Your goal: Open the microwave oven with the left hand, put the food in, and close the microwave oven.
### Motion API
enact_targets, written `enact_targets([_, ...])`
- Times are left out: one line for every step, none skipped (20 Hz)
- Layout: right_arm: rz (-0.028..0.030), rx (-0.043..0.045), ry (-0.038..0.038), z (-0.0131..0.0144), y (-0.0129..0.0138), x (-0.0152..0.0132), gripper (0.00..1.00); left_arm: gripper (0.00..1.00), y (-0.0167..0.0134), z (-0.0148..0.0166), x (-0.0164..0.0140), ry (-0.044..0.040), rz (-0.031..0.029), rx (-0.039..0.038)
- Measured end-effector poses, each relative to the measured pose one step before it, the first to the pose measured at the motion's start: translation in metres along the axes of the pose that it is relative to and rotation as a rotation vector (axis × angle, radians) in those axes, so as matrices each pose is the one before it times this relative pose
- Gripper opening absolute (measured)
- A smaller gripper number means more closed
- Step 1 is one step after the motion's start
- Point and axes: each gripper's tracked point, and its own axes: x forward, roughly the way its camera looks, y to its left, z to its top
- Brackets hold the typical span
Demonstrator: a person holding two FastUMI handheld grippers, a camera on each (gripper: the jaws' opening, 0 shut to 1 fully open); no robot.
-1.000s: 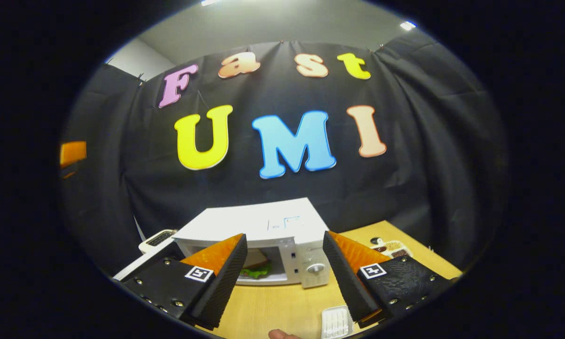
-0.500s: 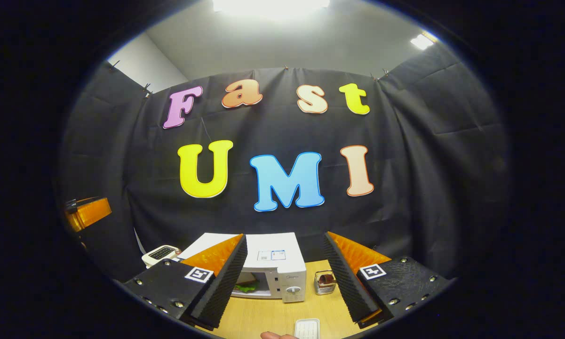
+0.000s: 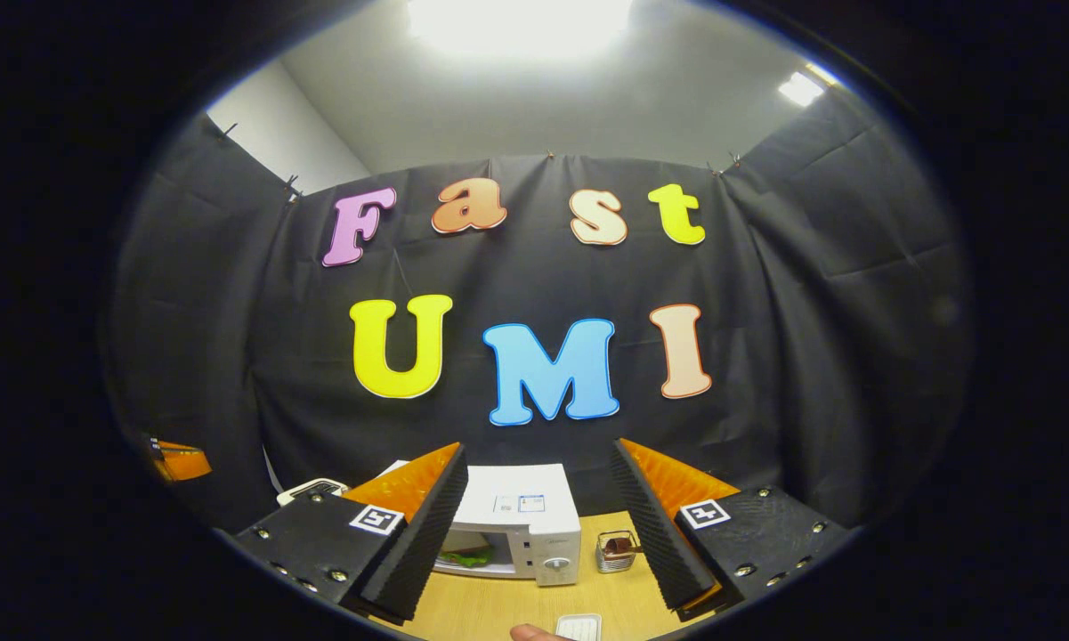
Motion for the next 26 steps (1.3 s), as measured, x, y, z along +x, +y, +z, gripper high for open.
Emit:
enact_targets([0.00731, -0.00071, -0.00593, 0.00168, 0.00170, -0.00163, 0.97, 0.07, 0.01586, -0.02013, -0.00865, 0.03473, 0.02578, 0.00378])
enact_targets([0.00758, 0.00070, -0.00594, 0.00183, 0.00217, -0.00066, 0.97, 0.06, 0.01181, -0.01708, -0.00726, 0.03081, 0.01522, 0.00974])
enact_targets([0.00493, -0.00281, -0.00601, 0.00173, 0.00264, -0.00074, 0.97, 0.06, 0.01476, -0.02090, -0.00711, 0.03690, 0.02485, 0.01794])
enact_targets([-0.00213, -0.00562, -0.00287, 0.00071, 0.00042, -0.00031, 0.96, 0.07, 0.01316, -0.01956, -0.00418, 0.04054, 0.01901, 0.00942])
enact_targets([-0.00023, -0.00431, 0.00017, 0.00128, 0.00140, -0.00214, 0.97, 0.07, 0.00483, -0.02077, -0.00226, 0.03951, 0.00018, -0.00611])
enact_targets([-0.00334, -0.00321, 0.00381, -0.00040, 0.00053, -0.00065, 0.97, 0.07, 0.00156, -0.01545, -0.00086, 0.02719, -0.00884, -0.01249])
enact_targets([-0.00414, 0.00043, 0.00636, -0.00165, 0.00096, -0.00138, 0.97, 0.07, -0.00051, -0.01782, 0.00079, 0.02785, -0.01234, -0.01235])
enact_targets([-0.00615, 0.00317, 0.00876, -0.00136, 0.00062, -0.00135, 0.97, 0.08, -0.00027, -0.01848, 0.00285, 0.03109, -0.00335, -0.00669])
enact_targets([-0.00663, 0.00369, 0.00620, -0.00053, -0.00118, -0.00175, 0.97, 0.07, -0.00338, -0.01708, 0.00347, 0.03015, -0.01258, -0.00367])
enact_targets([-0.00403, 0.00296, 0.00448, -0.00096, -0.00011, -0.00164, 0.97, 0.07, -0.00584, -0.01110, 0.00302, 0.01627, -0.01537, -0.00077])
enact_targets([-0.00626, 0.00018, 0.00250, -0.00058, -0.00088, -0.00218, 0.97, 0.07, -0.00544, -0.00960, 0.00062, 0.01641, -0.01697, -0.00279])
enact_targets([-0.00808, -0.00146, 0.00367, -0.00015, -0.00139, -0.00260, 0.97, 0.07, -0.00453, -0.00580, 0.00203, 0.01194, -0.01134, -0.00311])
enact_targets([-0.00444, -0.00129, 0.00144, -0.00149, -0.00146, -0.00167, 0.97, 0.07, -0.00500, -0.00223, 0.00191, 0.00177, -0.01295, -0.00465])
enact_targets([-0.00645, -0.00295, -0.00010, 0.00096, -0.00106, -0.00118, 0.97, 0.07, -0.00506, -0.00038, 0.00081, -0.00189, -0.01357, -0.00532])
enact_targets([-0.00275, -0.00317, 0.00001, -0.00060, -0.00104, -0.00168, 0.97, 0.07, -0.00528, 0.00090, 0.00024, -0.00540, -0.00942, 0.00092])
enact_targets([-0.00131, -0.00258, 0.00044, -0.00032, -0.00071, -0.00116, 0.97, 0.07, -0.00175, 0.00136, 0.00088, -0.00460, 0.00163, 0.00953])
enact_targets([-0.00101, -0.00279, 0.00190, -0.00118, -0.00105, -0.00105, 0.97, 0.07, -0.00278, -0.00057, 0.00001, 0.00065, -0.00429, 0.00556])
enact_targets([0.00035, -0.00033, -0.00116, 0.00010, -0.00067, -0.00033, 0.97, 0.07, -0.00485, 0.00130, 0.00019, 0.00075, -0.01161, -0.00261])
enact_targets([-0.00195, 0.00045, -0.00148, 0.00059, -0.00178, 0.00068, 0.97, 0.07, -0.00694, -0.00024, -0.00025, 0.00144, -0.01495, 0.00005])
enact_targets([-0.00167, 0.00075, -0.00055, -0.00065, -0.00226, 0.00148, 0.97, 0.07, -0.00652, -0.00051, 0.00034, 0.00402, -0.01212, 0.00552])
enact_targets([-0.00231, 0.00146, 0.00146, -0.00064, -0.00236, 0.00071, 0.97, 0.07, -0.00688, -0.00046, 0.00031, 0.00408, -0.00915, 0.00641])
enact_targets([-0.00002, 0.00329, 0.00160, -0.00045, -0.00167, 0.00173, 0.97, 0.07, -0.00889, -0.00006, 0.00129, 0.00438, -0.01374, 0.00658])
enact_targets([0.00114, 0.00379, 0.00154, 0.00046, -0.00271, 0.00133, 0.97, 0.07, -0.00947, -0.00029, 0.00051, 0.00458, -0.01446, 0.00110])
enact_targets([0.00074, 0.00298, 0.00158, -0.00034, -0.00269, 0.00173, 0.97, 0.07, -0.01013, -0.00009, 0.00231, 0.00502, -0.01764, -0.00192])
enact_targets([0.00090, 0.00215, 0.00072, 0.00004, -0.00429, 0.00267, 0.97, 0.07, -0.01151, -0.00087, 0.00336, 0.00386, -0.01811, -0.00049])
enact_targets([-0.00010, 0.00036, 0.00169, 0.00019, -0.00433, 0.00184, 0.97, 0.07, -0.01000, 0.00054, 0.00447, 0.00431, -0.01226, 0.00301])
